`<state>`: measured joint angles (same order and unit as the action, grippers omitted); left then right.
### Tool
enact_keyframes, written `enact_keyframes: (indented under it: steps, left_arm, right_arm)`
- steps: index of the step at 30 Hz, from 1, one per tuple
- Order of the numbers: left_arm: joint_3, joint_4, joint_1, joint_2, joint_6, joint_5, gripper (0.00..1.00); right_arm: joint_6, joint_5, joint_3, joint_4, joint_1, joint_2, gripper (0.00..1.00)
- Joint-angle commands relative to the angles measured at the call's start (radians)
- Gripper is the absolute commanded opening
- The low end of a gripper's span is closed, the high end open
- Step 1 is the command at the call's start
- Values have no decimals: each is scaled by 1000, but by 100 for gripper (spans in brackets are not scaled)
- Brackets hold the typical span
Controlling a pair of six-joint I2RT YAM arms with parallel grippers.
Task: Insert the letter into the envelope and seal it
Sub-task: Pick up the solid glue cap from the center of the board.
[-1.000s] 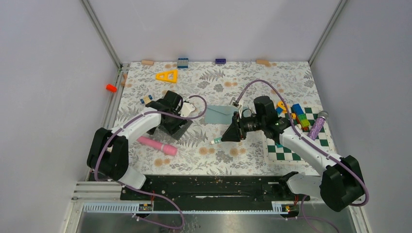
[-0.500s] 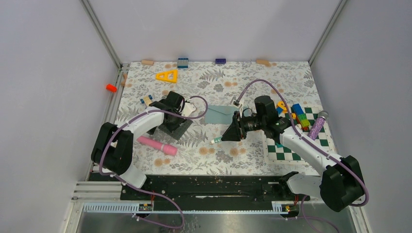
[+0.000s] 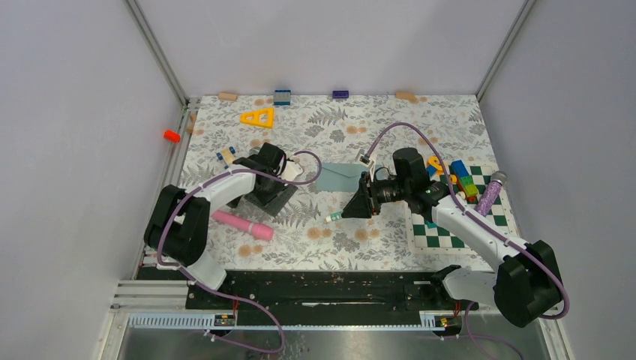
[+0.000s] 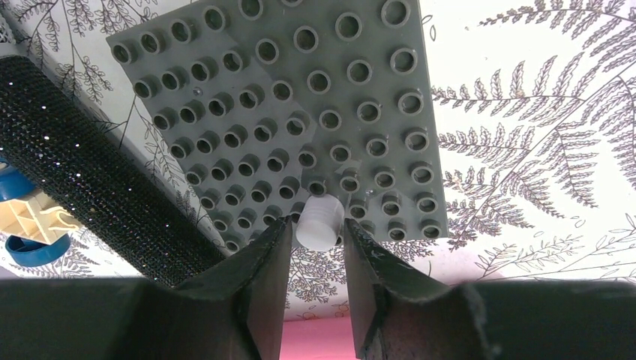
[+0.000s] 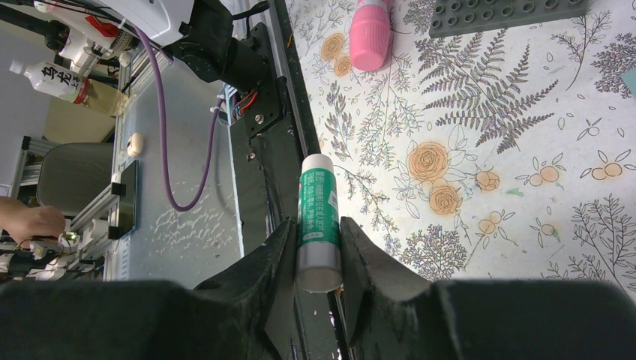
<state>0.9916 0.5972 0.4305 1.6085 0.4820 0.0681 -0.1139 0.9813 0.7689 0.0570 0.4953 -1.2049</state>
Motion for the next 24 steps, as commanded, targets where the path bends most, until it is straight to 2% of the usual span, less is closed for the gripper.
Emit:
enact_keyframes:
  steps: [1,6,10,17,19,24]
  left_arm:
    - [-1,-14,-5,20,10,-2,33]
    - [4,-1,-10,34,15,-11,30]
    - [9,2,-13,25,11,-16,24]
    - [51,29,-13,-59,-12,-42,21]
    - [69,41,-14,-100,-25,-62,21]
    - [134,73,-15,-208,-78,-213,19]
  right_arm:
    - [-8,20,0,-35,-8,21,25]
    - [-9,20,2,-34,-8,16,25]
    - [-7,20,2,-34,-8,14,24]
    - [-23,23,7,-39,-9,10,24]
    - [-54,32,12,-47,-14,4,24]
    - [-81,47,54,-47,-24,-14,22]
